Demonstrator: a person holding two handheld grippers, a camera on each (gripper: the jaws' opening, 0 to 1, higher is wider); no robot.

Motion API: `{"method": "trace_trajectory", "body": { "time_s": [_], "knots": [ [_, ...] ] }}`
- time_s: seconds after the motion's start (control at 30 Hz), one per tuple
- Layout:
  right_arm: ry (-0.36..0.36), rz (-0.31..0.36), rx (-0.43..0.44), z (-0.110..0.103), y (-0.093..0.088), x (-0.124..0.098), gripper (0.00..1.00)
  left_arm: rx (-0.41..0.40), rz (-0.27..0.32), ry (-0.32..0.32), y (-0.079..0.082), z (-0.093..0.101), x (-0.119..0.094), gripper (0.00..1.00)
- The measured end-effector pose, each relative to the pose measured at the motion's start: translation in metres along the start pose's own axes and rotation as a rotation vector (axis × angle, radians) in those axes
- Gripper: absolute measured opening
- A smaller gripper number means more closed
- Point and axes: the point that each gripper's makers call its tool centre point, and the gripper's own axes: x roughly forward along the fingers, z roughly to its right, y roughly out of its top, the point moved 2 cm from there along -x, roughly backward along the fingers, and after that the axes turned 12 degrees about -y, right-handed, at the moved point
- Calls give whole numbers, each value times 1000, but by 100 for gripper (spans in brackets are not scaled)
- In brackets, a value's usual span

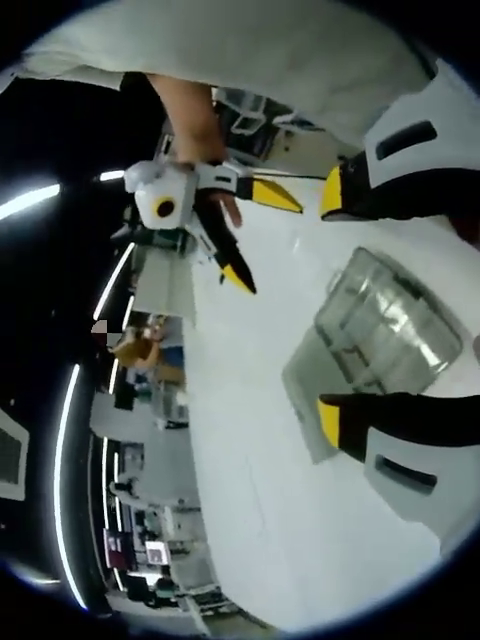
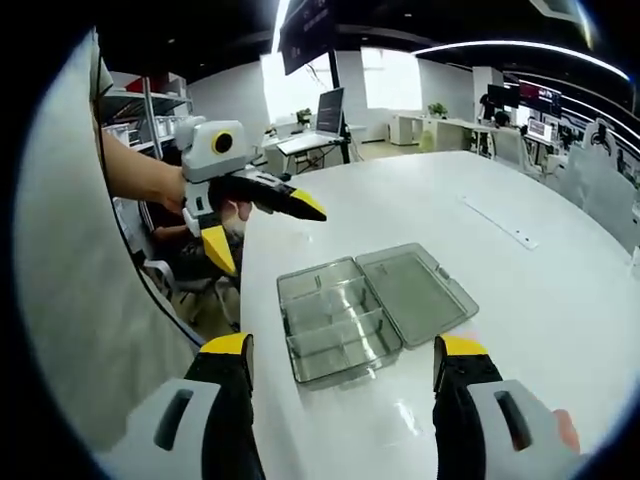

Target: Insert the divider into the dual guide fixture by aligning both edges with the guide slots and pushing it downward to the bottom, including one-sided entry, uneven engagement, binding, and posture correction.

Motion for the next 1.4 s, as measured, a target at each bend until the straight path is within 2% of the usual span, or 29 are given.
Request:
{"method": "trace_trajectory", "body": {
  "time_s": [0.2, 0.43, 0.9, 1.4],
  "knots": [
    [-1, -15, -6, 3, -4, 1, 71, 24, -2, -2, -1, -5, -3, 74],
    [-4, -26, -10, 7, -10, 0, 71, 62, -15, -19, 2, -1, 2, 78],
    [-5, -32, -12, 14, -22, -4, 71, 77, -20, -7, 10, 0, 8, 80],
    [-3, -43, -31, 18, -35, -8, 70, 91, -37, -16, 17, 7, 24, 80]
  ]
}}
